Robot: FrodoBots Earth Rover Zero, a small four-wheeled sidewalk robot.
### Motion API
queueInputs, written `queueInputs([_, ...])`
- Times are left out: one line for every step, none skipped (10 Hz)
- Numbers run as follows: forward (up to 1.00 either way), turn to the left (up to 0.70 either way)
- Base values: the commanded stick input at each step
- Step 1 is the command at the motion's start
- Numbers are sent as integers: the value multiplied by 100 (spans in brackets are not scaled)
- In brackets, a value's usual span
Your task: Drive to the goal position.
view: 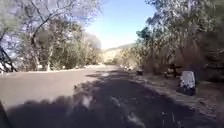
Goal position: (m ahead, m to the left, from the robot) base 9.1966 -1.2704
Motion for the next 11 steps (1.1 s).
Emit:
queueInputs([100,0])
queueInputs([100,0])
queueInputs([100,0])
queueInputs([100,0])
queueInputs([100,0])
queueInputs([100,0])
queueInputs([100,0])
queueInputs([100,0])
queueInputs([100,0])
queueInputs([100,0])
queueInputs([100,0])
